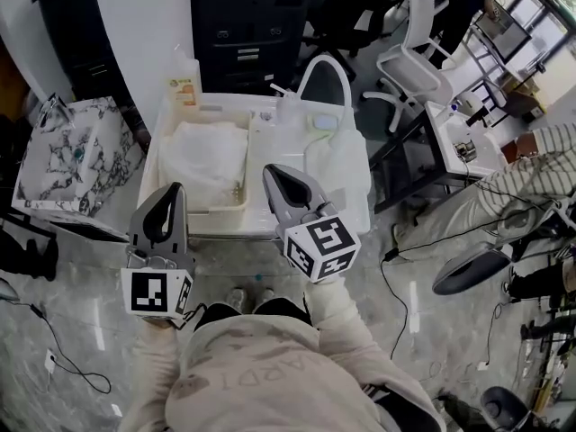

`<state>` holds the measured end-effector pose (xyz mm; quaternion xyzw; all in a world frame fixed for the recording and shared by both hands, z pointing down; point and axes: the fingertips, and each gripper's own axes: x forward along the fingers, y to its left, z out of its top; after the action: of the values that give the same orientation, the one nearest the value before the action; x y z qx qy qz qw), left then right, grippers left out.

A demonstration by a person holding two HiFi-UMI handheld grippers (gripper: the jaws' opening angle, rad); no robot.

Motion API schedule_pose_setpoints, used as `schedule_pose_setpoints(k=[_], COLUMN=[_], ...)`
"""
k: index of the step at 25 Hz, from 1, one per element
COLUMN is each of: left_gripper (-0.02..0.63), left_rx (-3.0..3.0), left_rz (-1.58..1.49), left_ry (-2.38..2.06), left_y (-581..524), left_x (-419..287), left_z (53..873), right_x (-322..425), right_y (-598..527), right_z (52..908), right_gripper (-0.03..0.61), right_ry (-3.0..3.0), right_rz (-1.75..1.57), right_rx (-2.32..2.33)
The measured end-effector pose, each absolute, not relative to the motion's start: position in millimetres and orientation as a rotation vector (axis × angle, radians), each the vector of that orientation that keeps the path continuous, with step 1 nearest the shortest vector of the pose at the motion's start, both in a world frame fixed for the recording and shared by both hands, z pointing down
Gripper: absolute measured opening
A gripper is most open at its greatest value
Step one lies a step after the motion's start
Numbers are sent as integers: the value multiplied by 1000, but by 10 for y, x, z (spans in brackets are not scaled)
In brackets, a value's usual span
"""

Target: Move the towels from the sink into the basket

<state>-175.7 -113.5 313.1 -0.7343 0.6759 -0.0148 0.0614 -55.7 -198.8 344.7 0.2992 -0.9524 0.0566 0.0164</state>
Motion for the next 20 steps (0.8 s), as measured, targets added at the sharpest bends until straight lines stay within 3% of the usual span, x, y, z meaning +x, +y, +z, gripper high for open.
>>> schedule_pose_setpoints(k=[20], left_gripper=[6], left_rx=[-2238], left_rz=[-29], left_ry=[2020], left_y=[-1084], left_x=[-1650], left_z=[3086], right_x=[-327], right_y=[-1746], right_z=[3306], right_gripper=[9], right_ry=[-3001], right_rz=[116], right_rx=[998])
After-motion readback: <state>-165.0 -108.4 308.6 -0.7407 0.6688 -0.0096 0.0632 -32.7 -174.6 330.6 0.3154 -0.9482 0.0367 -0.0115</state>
